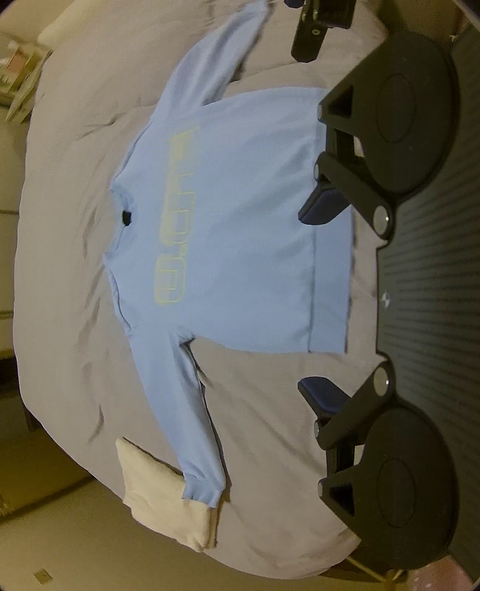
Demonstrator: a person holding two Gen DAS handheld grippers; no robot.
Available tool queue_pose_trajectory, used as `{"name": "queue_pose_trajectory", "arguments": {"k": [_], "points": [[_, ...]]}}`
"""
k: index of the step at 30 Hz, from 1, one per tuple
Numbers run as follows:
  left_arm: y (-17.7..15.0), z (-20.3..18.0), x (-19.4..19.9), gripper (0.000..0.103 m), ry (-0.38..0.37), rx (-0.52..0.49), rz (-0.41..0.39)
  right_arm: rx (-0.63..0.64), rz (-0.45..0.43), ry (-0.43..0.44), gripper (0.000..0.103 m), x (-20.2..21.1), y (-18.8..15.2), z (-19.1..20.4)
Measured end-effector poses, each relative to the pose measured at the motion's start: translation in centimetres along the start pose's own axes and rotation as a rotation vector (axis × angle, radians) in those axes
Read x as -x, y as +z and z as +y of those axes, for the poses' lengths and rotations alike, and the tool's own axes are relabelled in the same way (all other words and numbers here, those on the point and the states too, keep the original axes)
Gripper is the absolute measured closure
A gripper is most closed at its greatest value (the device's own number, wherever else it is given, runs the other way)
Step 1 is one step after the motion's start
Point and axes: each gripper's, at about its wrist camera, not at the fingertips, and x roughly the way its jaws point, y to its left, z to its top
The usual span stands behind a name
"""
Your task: Fold clothes
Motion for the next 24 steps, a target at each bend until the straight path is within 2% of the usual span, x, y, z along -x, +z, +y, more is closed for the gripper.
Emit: {"name": "queue_pose_trajectory", "arguments": {"k": [4,9,16,19,24], "points": [[1.8,-1.7,-1.3,0.014,0.027,0.058,0.009,0.046,0.005,0.019,0.002,-1.6,3.3,-2.2],[3.1,-3.1,-2.9,0.012,0.07,0.142,0.032,0.104,0.045,0.072,0.002,-3.9,5.9,-4.1],[2.5,-2.2,-6.5,0.011,0.114,0.218,0.128,0.145,0.152,0.089,0.002,-8.6,7.2,-5.4],[2.4,-1.1,-7.9,0.011,0.105,0.242,0.152,0.151,0.193,0.091,0.002,-10.4,7.3,-5.3],[3.2,1.7,-10.7,0.012,0.035,0.287,0.164,0.139,0.23,0.076,0.002,-13.1,8.2,-4.3]]}}
